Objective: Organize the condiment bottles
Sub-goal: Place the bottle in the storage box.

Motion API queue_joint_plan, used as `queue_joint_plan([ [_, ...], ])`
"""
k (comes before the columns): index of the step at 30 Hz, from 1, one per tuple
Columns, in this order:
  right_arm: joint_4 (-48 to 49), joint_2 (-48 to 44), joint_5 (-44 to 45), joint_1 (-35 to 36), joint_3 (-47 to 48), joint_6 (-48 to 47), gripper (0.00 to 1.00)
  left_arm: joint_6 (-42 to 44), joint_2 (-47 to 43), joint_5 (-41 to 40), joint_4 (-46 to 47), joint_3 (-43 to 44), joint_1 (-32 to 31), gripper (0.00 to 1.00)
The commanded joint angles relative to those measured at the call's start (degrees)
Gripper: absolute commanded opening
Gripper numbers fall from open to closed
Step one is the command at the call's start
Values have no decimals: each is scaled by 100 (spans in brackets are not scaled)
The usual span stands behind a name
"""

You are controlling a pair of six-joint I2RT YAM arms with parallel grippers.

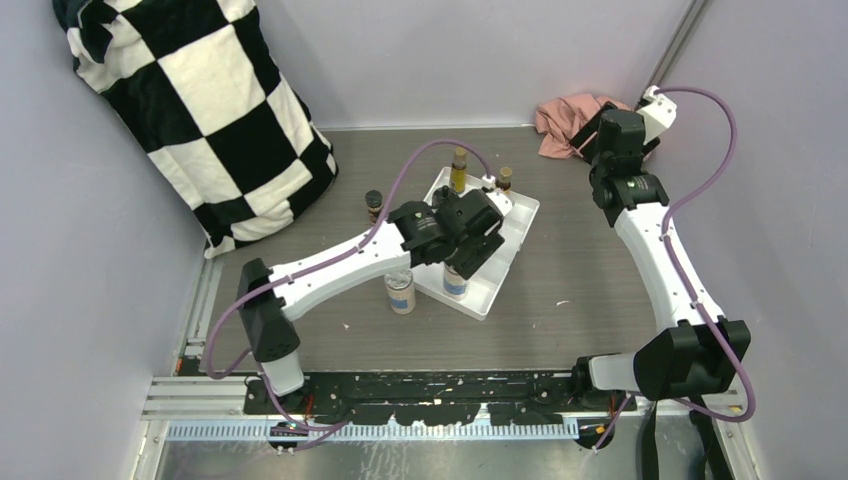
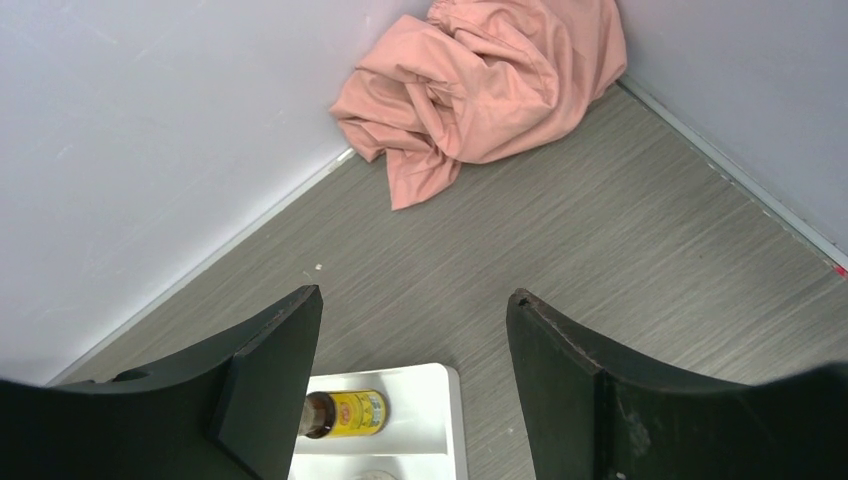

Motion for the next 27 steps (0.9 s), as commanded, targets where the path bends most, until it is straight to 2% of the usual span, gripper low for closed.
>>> queue_joint_plan([
  [1,31,60,-240,-27,546,-67,74,-65,-573,-260,-60,398,27,79],
  [7,-360,421,-818,19,1221,-204,74,-105,-1083,-750,-38,456,31,81],
  [12,-743,820,-1261,230,1973,-529,74,-213,-1789,-1366,396,130,32,84],
  [21,-1475,1857,-1665,1262,3446,-1357,75,-686,-2874,-2627,987,-719,32,84],
  [27,-1661,2432,-1816,1840,3944,-1621,75,-1046,-3749,-3344,1327,-1445,34,84],
])
